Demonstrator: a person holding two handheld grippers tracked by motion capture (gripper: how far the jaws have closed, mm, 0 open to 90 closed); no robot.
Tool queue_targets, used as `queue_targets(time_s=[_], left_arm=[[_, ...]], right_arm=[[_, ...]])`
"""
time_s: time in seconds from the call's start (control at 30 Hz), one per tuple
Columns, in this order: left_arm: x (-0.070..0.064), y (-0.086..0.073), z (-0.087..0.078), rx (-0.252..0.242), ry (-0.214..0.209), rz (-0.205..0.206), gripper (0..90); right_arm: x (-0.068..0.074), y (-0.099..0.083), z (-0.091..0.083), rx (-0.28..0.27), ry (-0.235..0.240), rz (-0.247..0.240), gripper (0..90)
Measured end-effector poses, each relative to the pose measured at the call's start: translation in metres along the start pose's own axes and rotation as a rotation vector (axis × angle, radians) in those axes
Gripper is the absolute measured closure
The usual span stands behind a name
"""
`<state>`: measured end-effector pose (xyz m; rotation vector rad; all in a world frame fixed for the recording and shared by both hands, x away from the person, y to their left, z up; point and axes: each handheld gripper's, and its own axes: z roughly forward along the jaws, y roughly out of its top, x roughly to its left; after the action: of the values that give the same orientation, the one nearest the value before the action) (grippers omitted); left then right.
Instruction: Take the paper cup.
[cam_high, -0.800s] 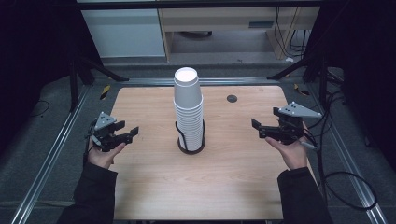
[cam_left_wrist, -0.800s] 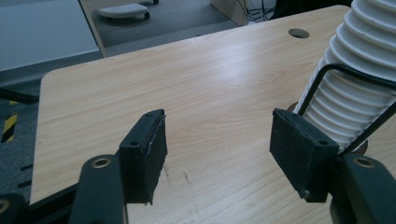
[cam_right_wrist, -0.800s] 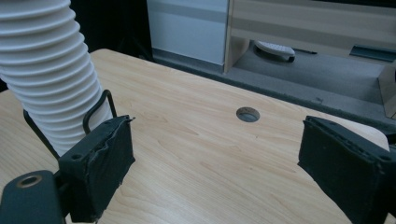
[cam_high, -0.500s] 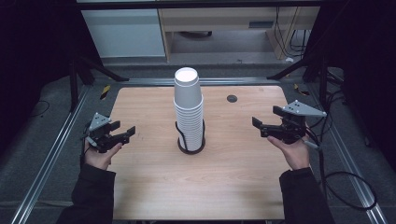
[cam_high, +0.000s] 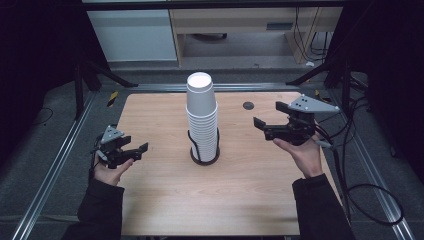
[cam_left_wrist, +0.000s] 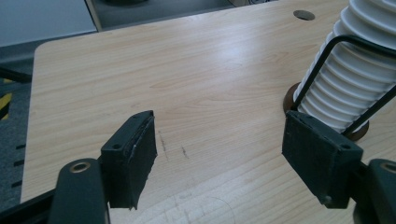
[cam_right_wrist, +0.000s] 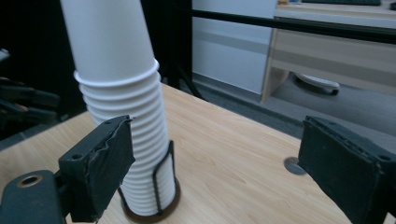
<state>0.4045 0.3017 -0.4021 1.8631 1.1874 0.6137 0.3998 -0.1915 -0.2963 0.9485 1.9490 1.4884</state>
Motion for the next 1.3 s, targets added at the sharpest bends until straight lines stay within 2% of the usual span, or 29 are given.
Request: queue_targets(time_s=[0.3, 0.4, 0.53, 0.77, 0.87, 1.03, 1.07, 1.3], left_arm=[[0.0, -0.004, 0.004, 0.014, 0.003, 0.003, 23.0], [0.001, -0.004, 0.004, 0.013, 0.006, 0.0, 22.6], [0.001, -0.005, 0.005, 0.016, 0.006, 0.0, 22.5], [-0.002, -0.006, 0.009, 0.036, 0.003, 0.009, 22.4], [-0.003, -0.007, 0.01, 0.034, 0.002, 0.011, 22.4], [-0.003, -0.007, 0.011, 0.04, 0.003, 0.013, 22.4], [-0.003, -0.008, 0.011, 0.041, 0.002, 0.013, 22.4], [-0.003, -0.008, 0.013, 0.046, 0.001, 0.015, 22.4]], right_arm=[[0.012, 0.023, 0.017, -0.014, 0.025, -0.043, 9.8], [0.019, 0.032, 0.024, -0.029, 0.058, -0.044, 9.8], [0.027, 0.041, 0.033, -0.042, 0.078, -0.05, 9.5], [0.038, 0.048, 0.047, -0.065, 0.102, -0.043, 9.2], [0.044, 0.051, 0.055, -0.076, 0.133, -0.035, 8.6], [0.051, 0.054, 0.062, -0.083, 0.136, -0.032, 7.8], [0.053, 0.054, 0.066, -0.089, 0.151, -0.024, 7.6], [0.061, 0.054, 0.081, -0.076, 0.166, -0.033, 6.8]])
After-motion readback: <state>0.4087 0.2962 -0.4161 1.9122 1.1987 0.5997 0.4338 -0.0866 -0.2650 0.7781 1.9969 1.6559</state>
